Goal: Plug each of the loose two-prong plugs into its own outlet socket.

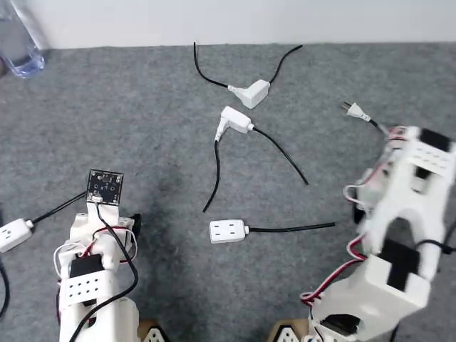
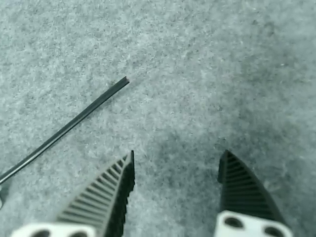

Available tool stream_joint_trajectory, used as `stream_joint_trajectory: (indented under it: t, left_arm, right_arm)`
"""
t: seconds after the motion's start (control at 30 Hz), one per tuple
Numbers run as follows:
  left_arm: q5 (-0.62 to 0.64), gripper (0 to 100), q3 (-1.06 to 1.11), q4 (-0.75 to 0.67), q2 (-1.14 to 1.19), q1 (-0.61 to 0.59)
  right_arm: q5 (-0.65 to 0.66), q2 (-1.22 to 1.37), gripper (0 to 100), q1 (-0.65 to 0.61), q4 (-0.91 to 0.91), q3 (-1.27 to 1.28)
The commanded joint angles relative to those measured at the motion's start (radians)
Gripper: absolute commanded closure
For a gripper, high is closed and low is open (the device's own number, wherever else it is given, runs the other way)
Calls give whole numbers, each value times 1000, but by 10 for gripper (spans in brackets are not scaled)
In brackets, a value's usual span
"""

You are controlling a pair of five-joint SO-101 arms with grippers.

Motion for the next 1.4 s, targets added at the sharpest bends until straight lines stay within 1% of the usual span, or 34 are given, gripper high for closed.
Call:
stream_joint_trajectory:
  t: [0.0, 0.13, 0.23, 0.3, 0.37, 0.47, 0.5, 0.57, 0.63, 0.67, 0.73, 0.93, 1.0, 1.07, 1.17, 1.27, 1.37]
  left_arm:
    - [-12, 742, -7, -26, -14, 3]
    - [-12, 742, -7, -26, -14, 3]
    - [-12, 742, -7, -26, -14, 3]
    - [-12, 742, -7, -26, -14, 3]
    - [-12, 742, -7, -26, -14, 3]
    - [-12, 742, -7, -26, -14, 3]
    - [-12, 742, -7, -26, -14, 3]
    - [-12, 742, -7, -26, -14, 3]
    - [-12, 742, -7, -26, -14, 3]
    - [-12, 742, -7, -26, -14, 3]
    - [-12, 742, -7, -26, -14, 3]
    - [-12, 742, -7, -28, -14, 3]
    - [-12, 742, -7, -28, -14, 3]
    - [-12, 742, -7, -28, -14, 3]
    - [-12, 742, -7, -28, -14, 3]
    - [-12, 742, -7, -28, -14, 3]
    - [-12, 742, -7, -28, -14, 3]
  right_arm:
    - [12, -59, 989, -119, -68, 9]
    - [55, -61, 990, -271, -87, 12]
    - [61, -65, 990, -361, -136, 12]
    - [71, -61, 987, -401, -183, 12]
    - [121, -58, 987, -432, -222, 17]
    - [190, -59, 979, -461, -217, 18]
    - [216, -59, 961, -467, -205, 18]
    - [258, -59, 896, -470, -174, 18]
    - [270, -62, 825, -464, -156, 18]
    - [276, -65, 807, -460, -147, 18]
    - [310, -65, 814, -446, -136, 25]
    - [410, -67, 923, -423, -200, 130]
    - [448, -67, 919, -406, -231, 161]
    - [505, -67, 892, -401, -243, 184]
    - [654, -67, 861, -403, -262, 207]
    - [770, -65, 859, -403, -300, 204]
    - [787, -61, 859, -410, -315, 204]
